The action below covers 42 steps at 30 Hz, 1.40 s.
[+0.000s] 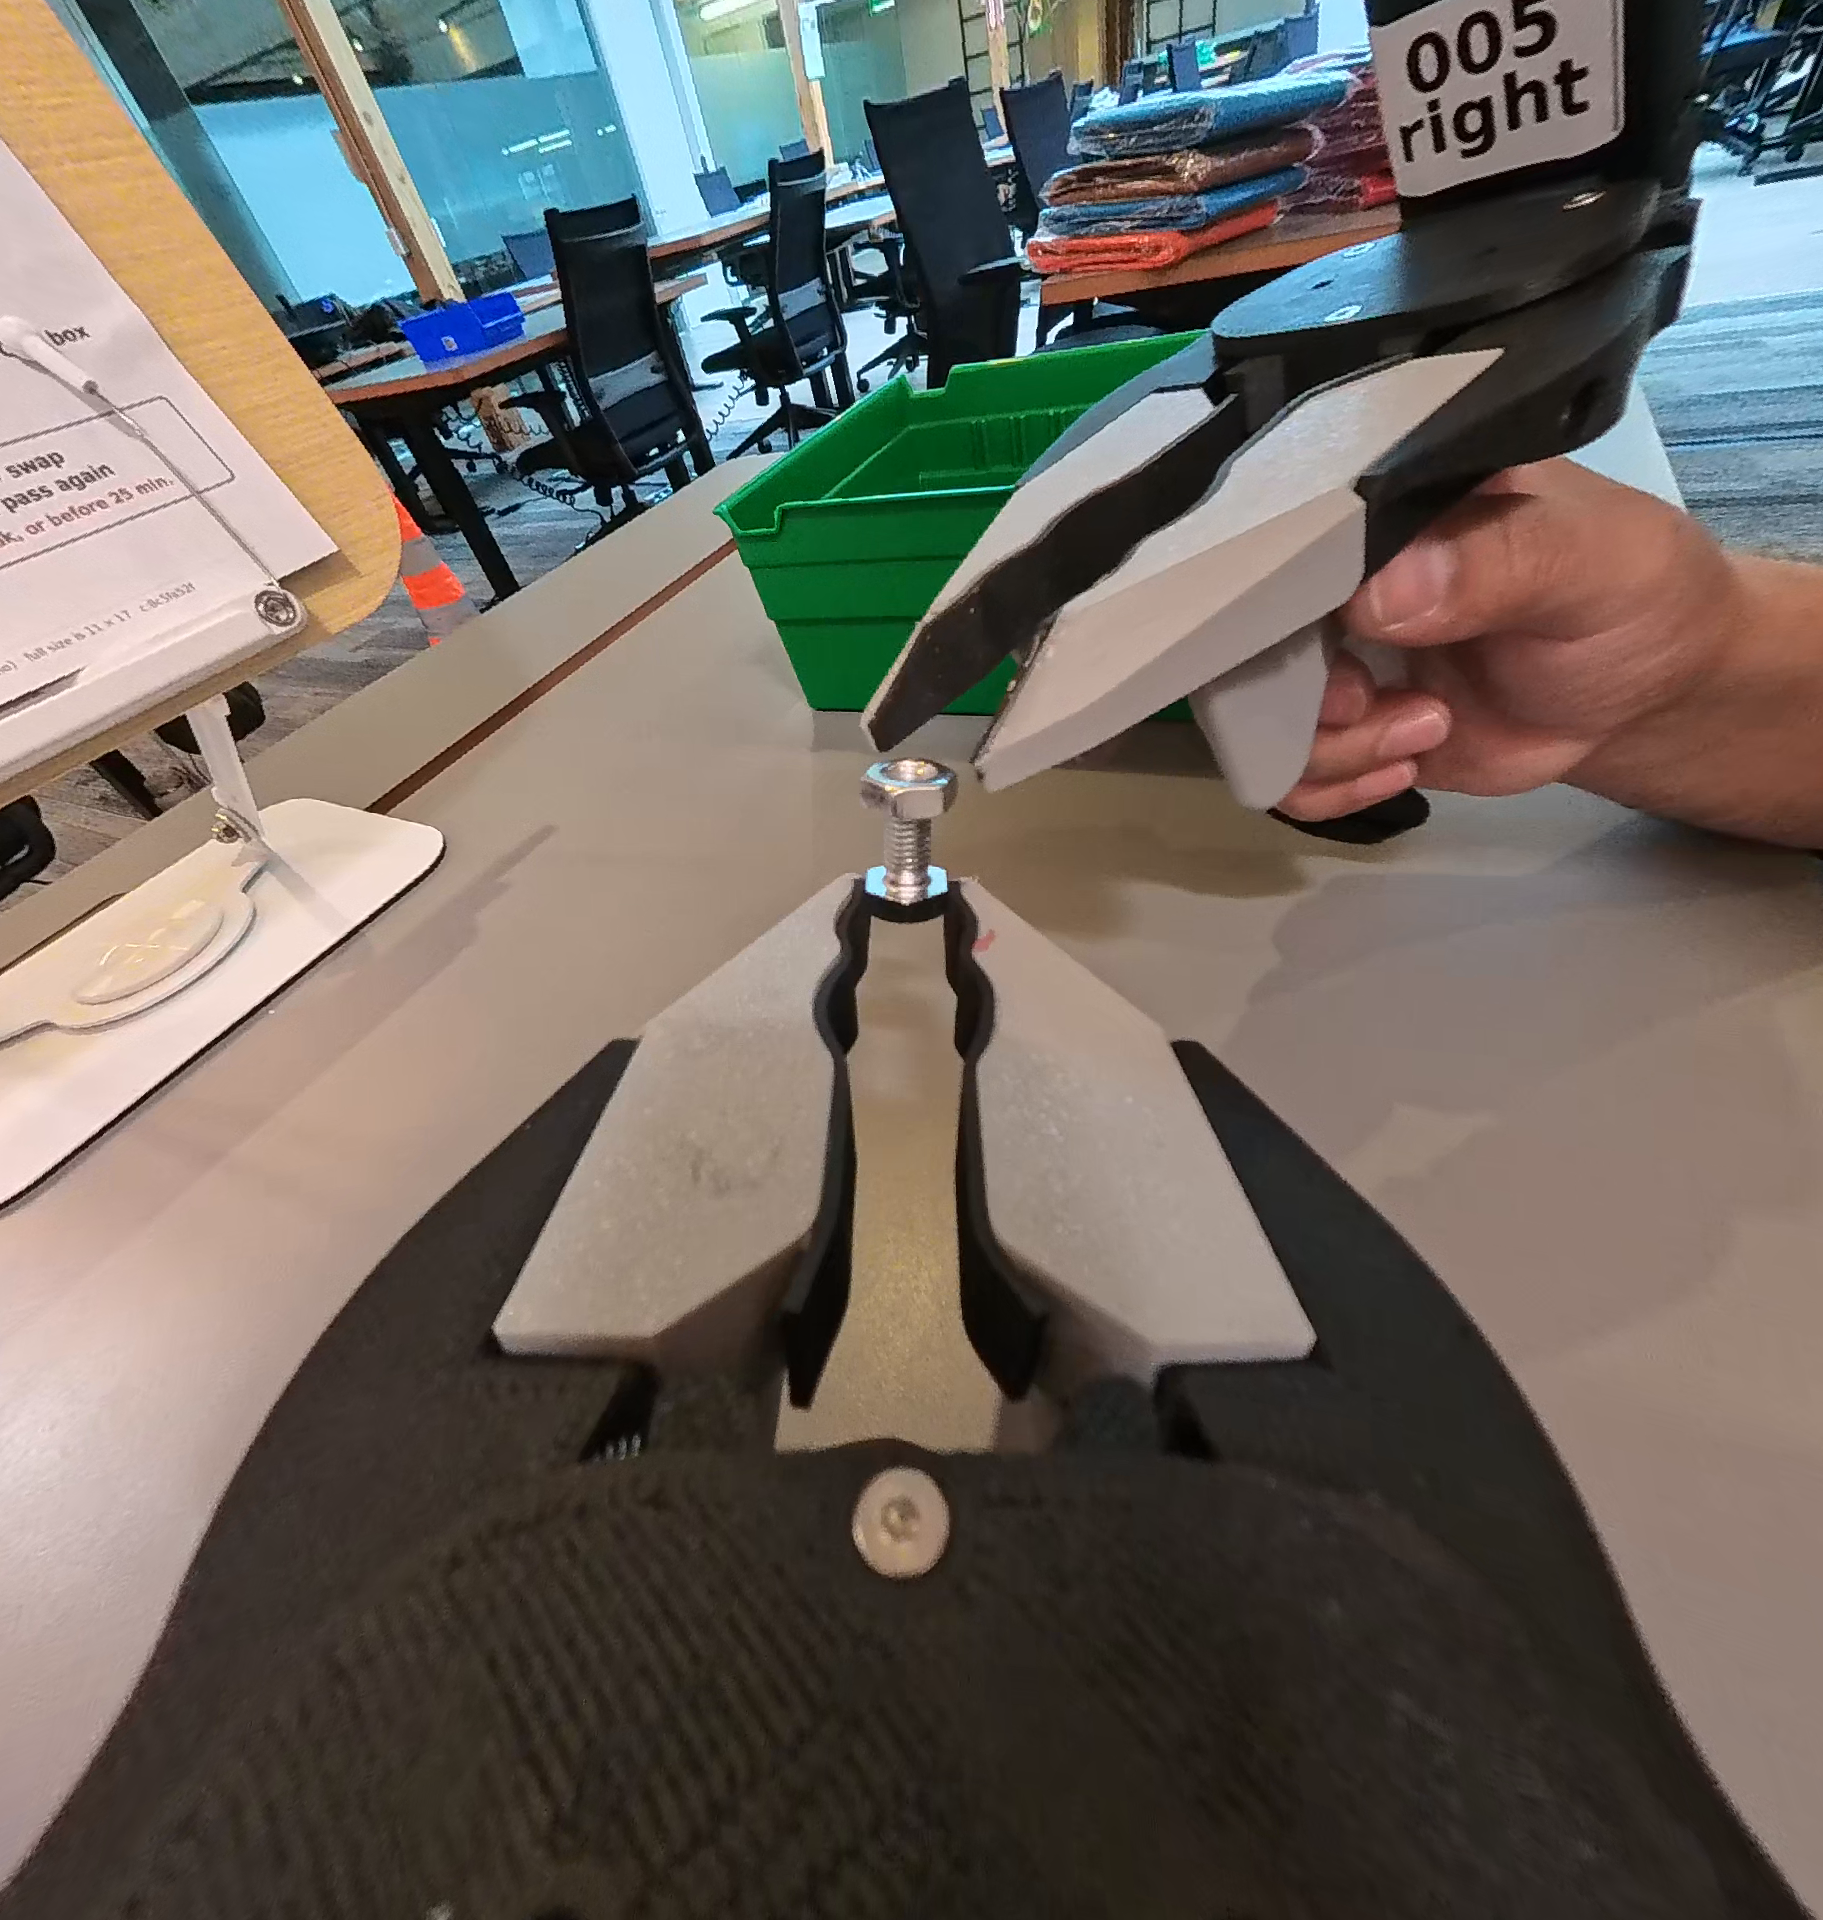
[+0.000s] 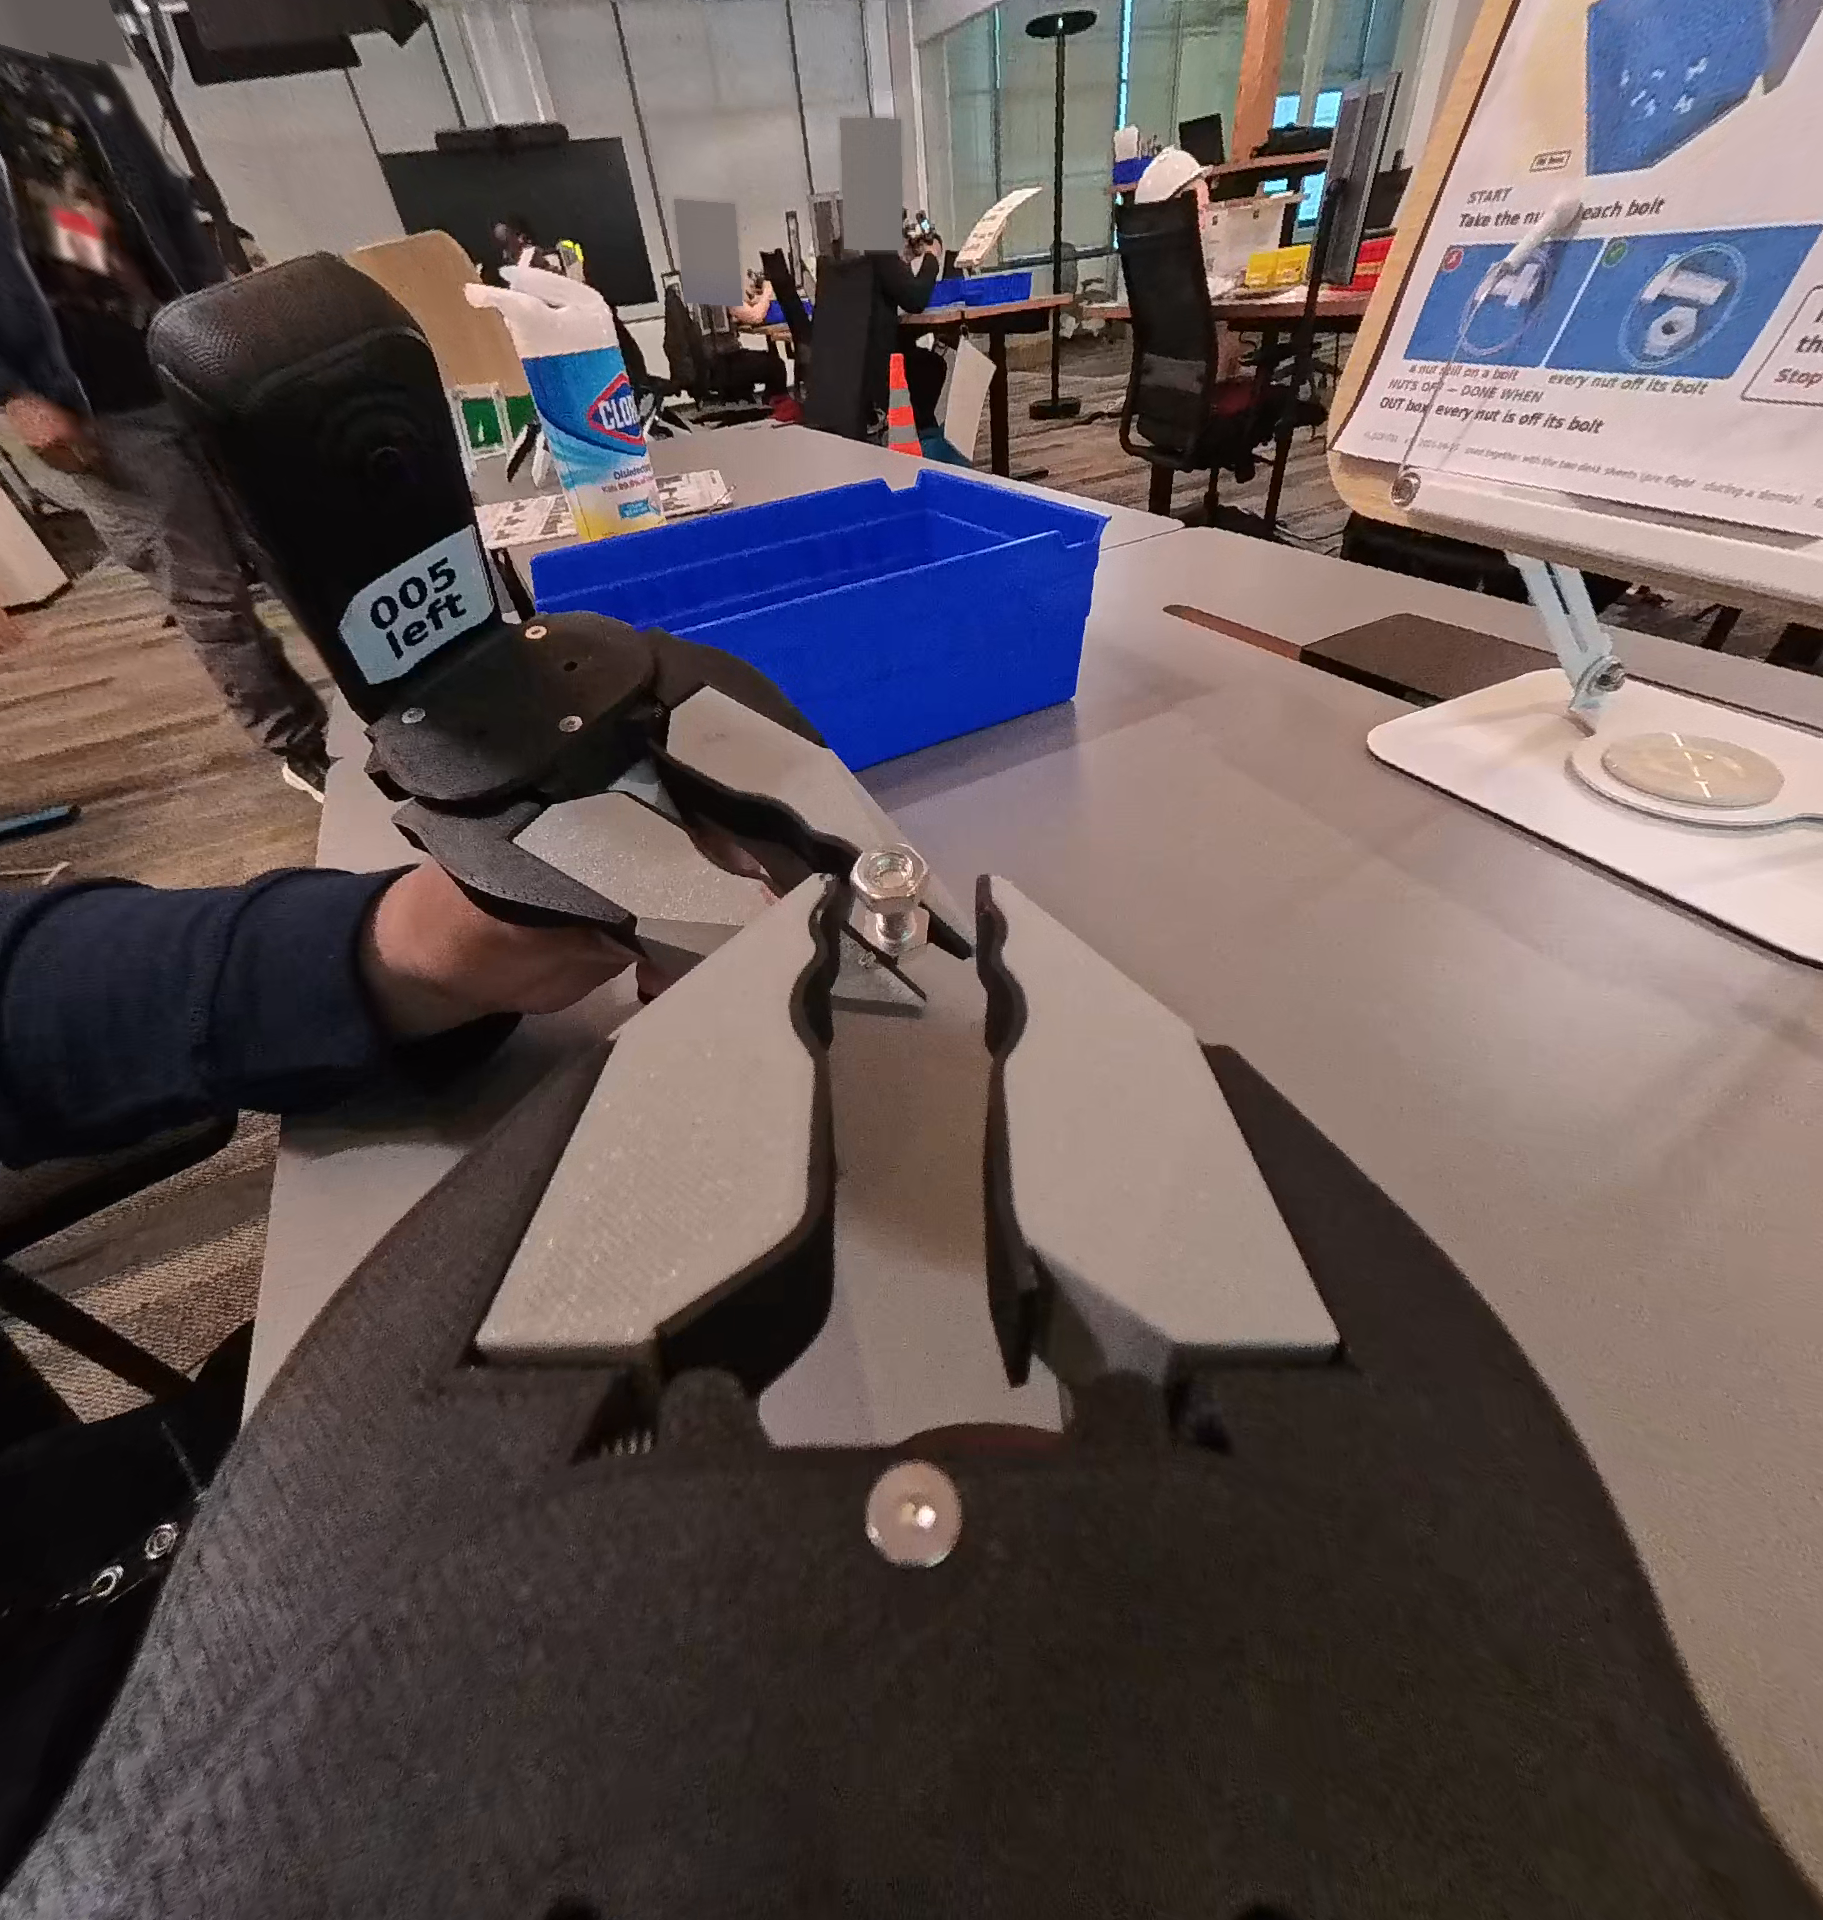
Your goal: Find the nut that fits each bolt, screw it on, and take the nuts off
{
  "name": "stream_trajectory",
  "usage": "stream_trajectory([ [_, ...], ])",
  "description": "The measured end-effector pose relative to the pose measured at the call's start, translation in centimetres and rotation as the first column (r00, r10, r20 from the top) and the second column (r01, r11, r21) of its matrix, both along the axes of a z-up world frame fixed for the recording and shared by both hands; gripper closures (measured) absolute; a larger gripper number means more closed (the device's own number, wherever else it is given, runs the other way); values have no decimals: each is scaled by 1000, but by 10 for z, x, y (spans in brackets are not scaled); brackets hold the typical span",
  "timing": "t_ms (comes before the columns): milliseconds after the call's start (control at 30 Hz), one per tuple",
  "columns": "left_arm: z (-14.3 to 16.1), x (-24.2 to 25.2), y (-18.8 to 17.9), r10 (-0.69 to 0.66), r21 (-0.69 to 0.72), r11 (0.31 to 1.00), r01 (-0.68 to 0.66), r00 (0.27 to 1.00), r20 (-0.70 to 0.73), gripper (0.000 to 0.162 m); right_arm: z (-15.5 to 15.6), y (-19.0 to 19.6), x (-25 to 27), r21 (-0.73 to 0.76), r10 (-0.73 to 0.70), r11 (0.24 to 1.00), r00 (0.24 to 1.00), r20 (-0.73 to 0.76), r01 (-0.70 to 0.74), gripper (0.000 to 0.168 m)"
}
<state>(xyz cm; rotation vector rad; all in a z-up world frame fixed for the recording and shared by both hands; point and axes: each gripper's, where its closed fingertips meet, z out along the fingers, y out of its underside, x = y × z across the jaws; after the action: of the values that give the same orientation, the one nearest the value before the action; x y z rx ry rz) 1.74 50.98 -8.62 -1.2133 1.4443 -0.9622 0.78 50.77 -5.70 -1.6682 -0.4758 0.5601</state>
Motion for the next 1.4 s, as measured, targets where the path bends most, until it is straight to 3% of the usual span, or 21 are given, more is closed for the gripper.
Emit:
stream_trajectory([
  [367, 0, 0, 0, 0, 1, 1000, 0, 1000, -1, 150, -1, -1, -4, -4, 16, 1000, 1000, 8, -16, 145],
  [600, 1, -1, 1, 4, -6, 1000, -4, 1000, 8, 150, -10, 9, 14, -48, -81, 995, 996, 28, 82, 151],
  [800, 1, 0, 1, 5, -4, 1000, -5, 1000, 7, 150, 0, -1, -1, 4, 12, 1000, 1000, 1, -12, 146],
  [1067, 1, 0, 1, 4, -9, 1000, -4, 1000, 8, 150, -6, 7, 14, -32, -70, 997, 998, 7, 70, 150],
  [1400, 1, -1, 3, 15, -6, 1000, -15, 1000, 9, 150, -2, 1, 1, 1, -11, 1000, 1000, 20, 11, 147],
])
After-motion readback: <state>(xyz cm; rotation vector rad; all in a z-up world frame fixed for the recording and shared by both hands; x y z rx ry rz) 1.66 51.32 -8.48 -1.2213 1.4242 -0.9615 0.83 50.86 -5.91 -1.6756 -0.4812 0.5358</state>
